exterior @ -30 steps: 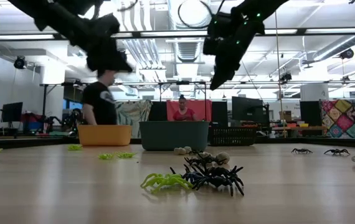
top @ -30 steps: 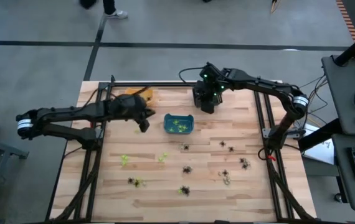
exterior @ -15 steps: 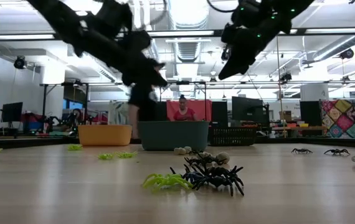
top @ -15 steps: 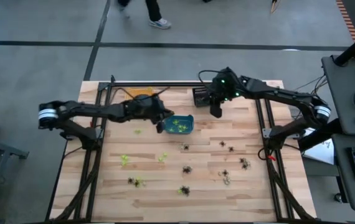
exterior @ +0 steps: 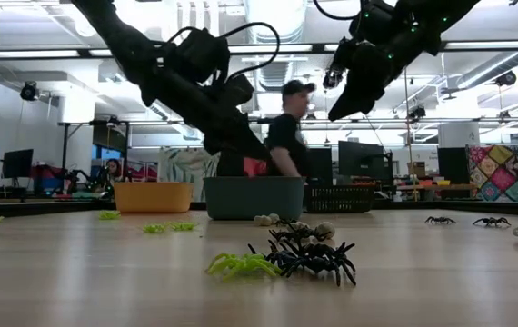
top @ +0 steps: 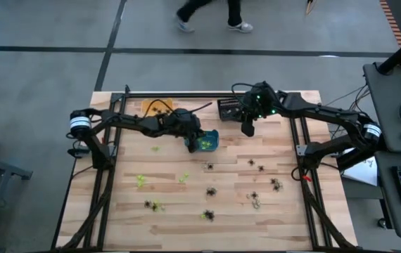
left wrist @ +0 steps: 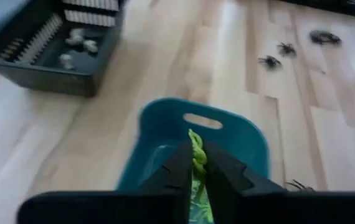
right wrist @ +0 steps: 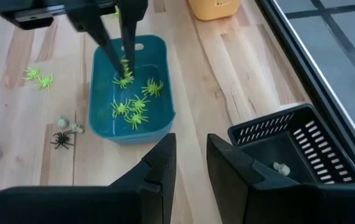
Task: Sort Halloween decoration
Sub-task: Put the green spider toy into the blue bin, then put the black spider toy into the yellow bin
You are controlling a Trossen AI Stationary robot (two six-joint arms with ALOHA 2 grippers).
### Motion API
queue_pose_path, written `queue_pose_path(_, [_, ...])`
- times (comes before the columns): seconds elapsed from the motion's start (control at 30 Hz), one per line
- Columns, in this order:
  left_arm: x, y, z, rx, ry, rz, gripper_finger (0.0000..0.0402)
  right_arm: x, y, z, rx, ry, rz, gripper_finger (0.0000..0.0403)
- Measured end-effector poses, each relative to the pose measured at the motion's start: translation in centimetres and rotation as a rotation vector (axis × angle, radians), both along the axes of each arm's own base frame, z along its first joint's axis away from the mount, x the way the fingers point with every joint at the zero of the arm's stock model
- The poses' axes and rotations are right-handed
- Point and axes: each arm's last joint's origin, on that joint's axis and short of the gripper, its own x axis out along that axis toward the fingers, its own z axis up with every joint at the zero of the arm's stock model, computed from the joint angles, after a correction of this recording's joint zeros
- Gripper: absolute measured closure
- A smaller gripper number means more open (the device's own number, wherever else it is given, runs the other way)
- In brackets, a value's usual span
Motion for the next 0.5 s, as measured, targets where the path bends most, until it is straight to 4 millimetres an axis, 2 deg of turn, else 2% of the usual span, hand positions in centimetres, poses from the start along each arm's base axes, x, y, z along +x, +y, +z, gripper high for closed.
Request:
queue_pose_path(0.27, [0.0,0.0,-0.1,-0.008,0.02,-0.004,0.0306,0.0,0.0,-0.1,0.057,-0.001,-0.045,0.0323])
queue_pose_path(0.5, [-0.2,-0.1,0.8,0.011,0.009,-0.014,0.0286,0.1,1.0,-0.5,0.207,0.029,-0.121,0.0323])
